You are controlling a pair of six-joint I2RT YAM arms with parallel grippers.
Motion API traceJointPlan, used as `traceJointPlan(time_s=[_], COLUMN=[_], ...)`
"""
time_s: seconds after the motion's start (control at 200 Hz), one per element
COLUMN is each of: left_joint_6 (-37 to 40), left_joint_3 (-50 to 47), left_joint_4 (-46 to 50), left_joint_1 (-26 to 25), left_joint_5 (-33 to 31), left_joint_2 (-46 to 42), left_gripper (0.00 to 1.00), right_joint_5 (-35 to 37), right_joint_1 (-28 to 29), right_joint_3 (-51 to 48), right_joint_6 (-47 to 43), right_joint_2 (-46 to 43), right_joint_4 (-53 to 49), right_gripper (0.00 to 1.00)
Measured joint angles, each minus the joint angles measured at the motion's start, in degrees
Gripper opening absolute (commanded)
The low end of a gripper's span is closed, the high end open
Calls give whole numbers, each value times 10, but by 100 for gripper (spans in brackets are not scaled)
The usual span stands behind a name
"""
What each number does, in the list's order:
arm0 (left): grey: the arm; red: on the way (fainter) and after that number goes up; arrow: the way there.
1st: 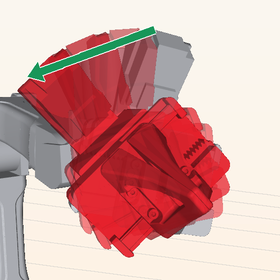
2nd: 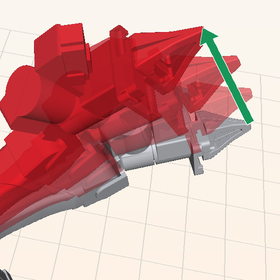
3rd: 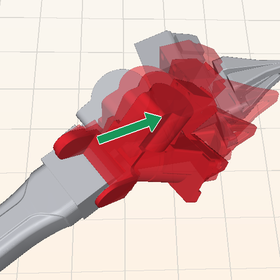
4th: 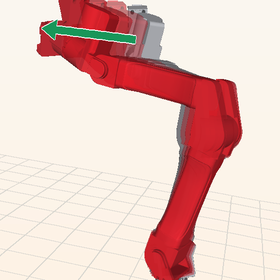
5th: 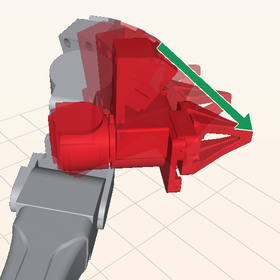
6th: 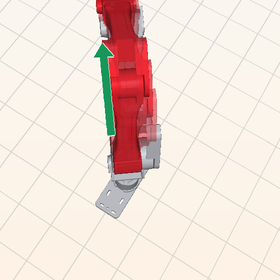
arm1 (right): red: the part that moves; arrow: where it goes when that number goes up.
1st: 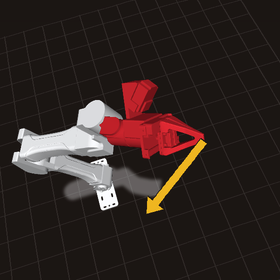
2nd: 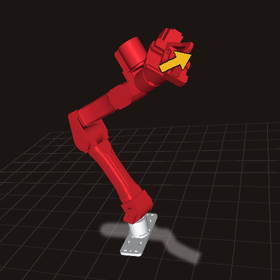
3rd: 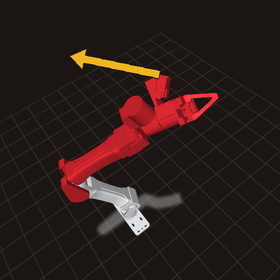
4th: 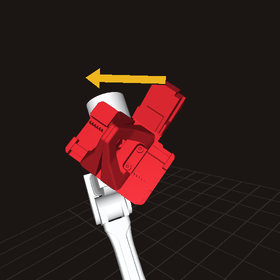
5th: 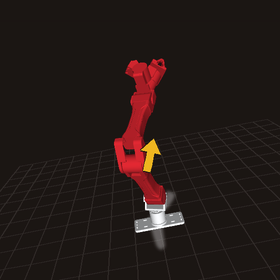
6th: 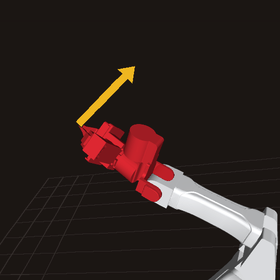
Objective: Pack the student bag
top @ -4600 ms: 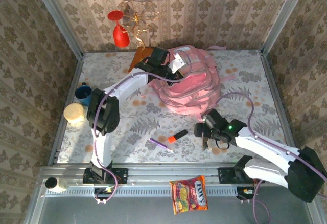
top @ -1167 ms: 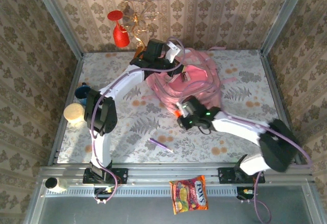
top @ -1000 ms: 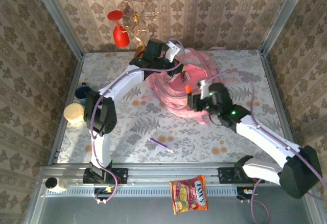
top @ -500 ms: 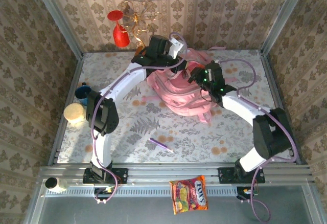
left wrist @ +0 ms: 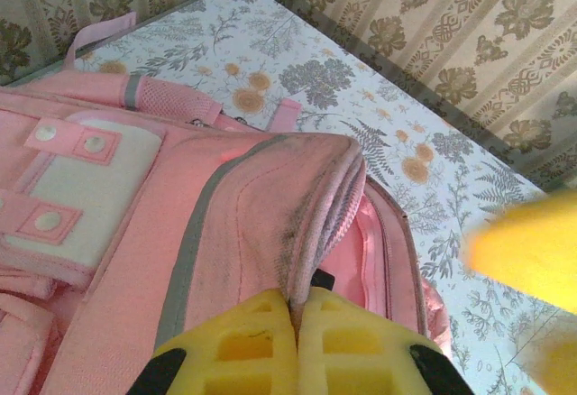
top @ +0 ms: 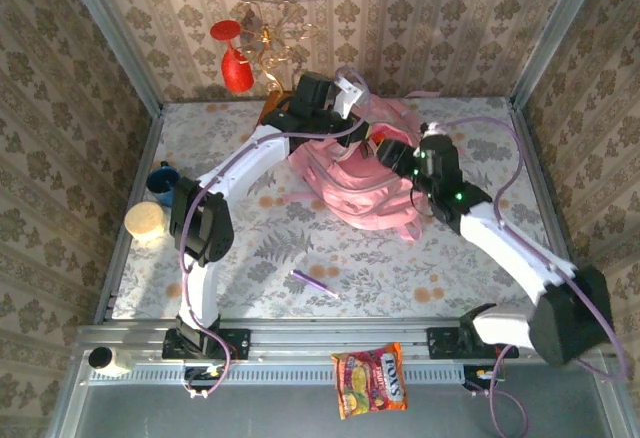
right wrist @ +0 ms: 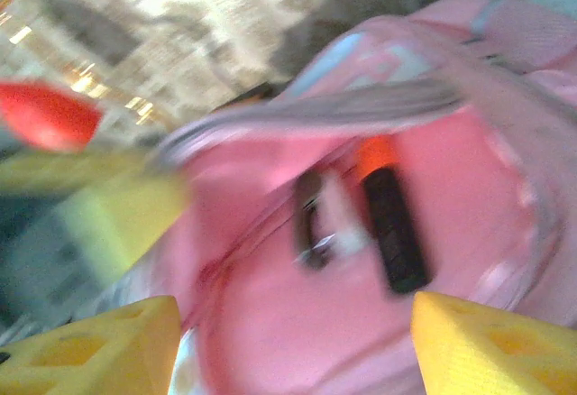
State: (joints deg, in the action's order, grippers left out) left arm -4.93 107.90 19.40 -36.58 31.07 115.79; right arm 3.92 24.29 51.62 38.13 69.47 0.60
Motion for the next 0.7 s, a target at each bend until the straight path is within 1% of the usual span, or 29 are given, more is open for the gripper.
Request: traceJointPlan(time_s=[0.095,0.175,0.26,0.315,0.38,0.425,0.52,0.635,0.7], left_joint_6=[0,0,0,0,0,0,2,2,3], left_joint_3=[-7,-9,-9,-9,-9,-9,-9,-9,-9], left_joint_4=[-6,-8,-9,-9,-9,-9,-9,-9,-9], left_joint_1=[0,1,2,3,3,3,3,3,3], left_joint_5=[0,2,2,2,2,2,2,2,2], left_joint_2=[0,0,0,0,0,0,0,0,0], left_gripper=[0,0,0,0,0,0,0,0,0], right_joint_5=[6,7,14,22,28,32,37,47,50], right_joint_1=[97,179,263,314,361,384,417,432,435], right_joint_3=[-30,-66,-100,-109,-107,-99,-56,1,20], right_joint_6=[-68,-106,-134,-149,-166,-176,-194,-207,-215], right_joint_2=[-59,-68,-39,0,51,84,167,251,282], right_joint_4=[-21,-32,-52,-67,-75,-82,-103,-116,-120], right_gripper=[70,72,75,77,77,76,70,65,58])
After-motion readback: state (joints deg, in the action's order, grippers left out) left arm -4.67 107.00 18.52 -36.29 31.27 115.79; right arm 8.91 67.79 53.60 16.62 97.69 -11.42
